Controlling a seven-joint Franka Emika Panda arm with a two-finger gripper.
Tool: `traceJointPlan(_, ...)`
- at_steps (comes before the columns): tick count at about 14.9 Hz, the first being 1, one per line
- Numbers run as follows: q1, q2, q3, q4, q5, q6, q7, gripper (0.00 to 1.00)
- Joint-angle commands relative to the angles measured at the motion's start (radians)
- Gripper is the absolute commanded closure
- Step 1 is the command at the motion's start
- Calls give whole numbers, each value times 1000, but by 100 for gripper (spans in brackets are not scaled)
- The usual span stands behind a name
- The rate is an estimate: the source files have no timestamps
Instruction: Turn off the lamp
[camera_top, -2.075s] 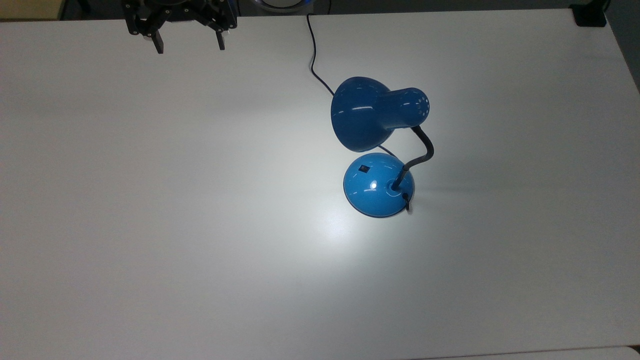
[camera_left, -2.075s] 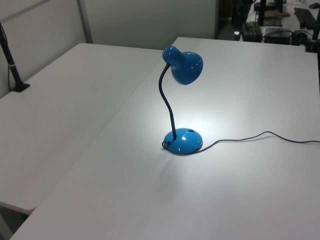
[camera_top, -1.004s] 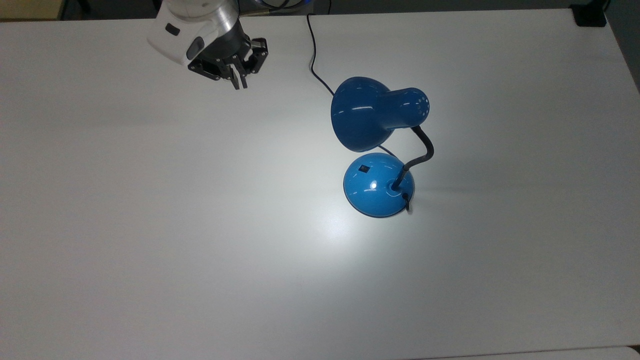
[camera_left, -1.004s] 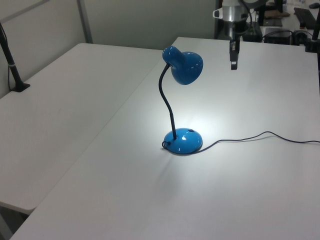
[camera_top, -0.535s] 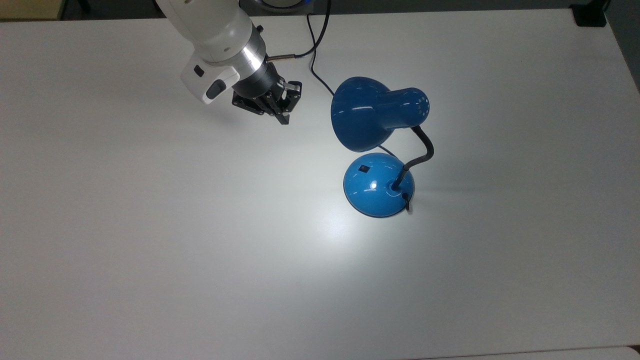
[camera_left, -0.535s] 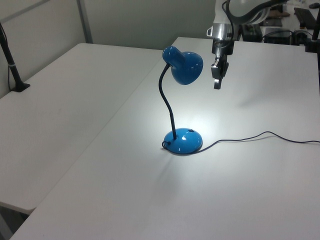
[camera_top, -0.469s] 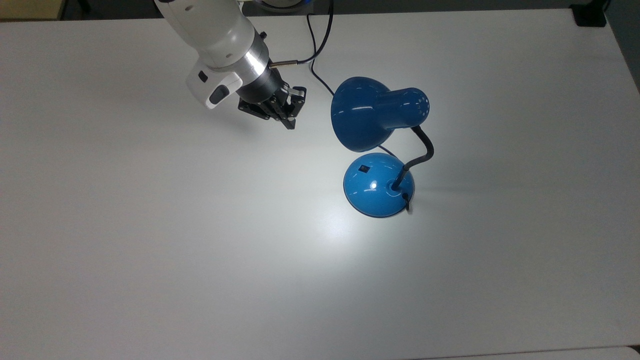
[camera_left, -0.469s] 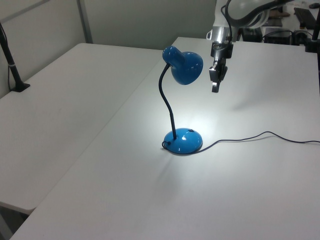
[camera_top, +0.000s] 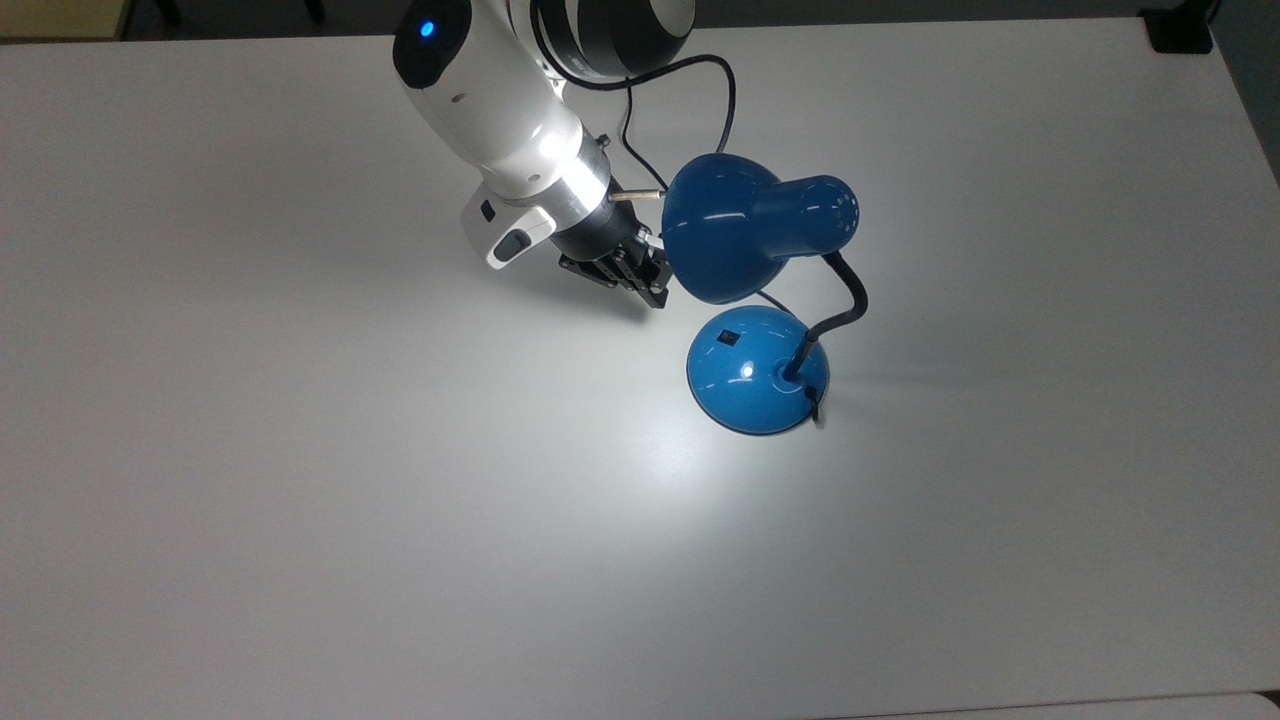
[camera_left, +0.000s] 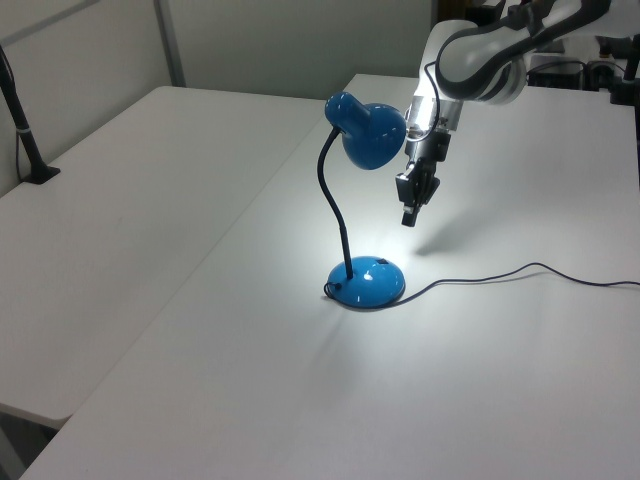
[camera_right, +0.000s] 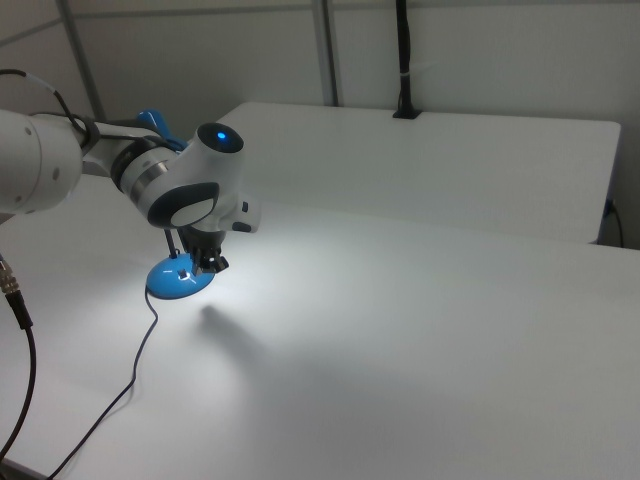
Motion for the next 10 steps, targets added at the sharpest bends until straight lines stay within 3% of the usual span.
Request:
traceJointPlan(1,22,7,7,-16,85,51,39,100)
traceJointPlan(4,45,20,11,-32,185,132,52,100)
traceJointPlan(10,48,39,31,-30,217,140,54,100)
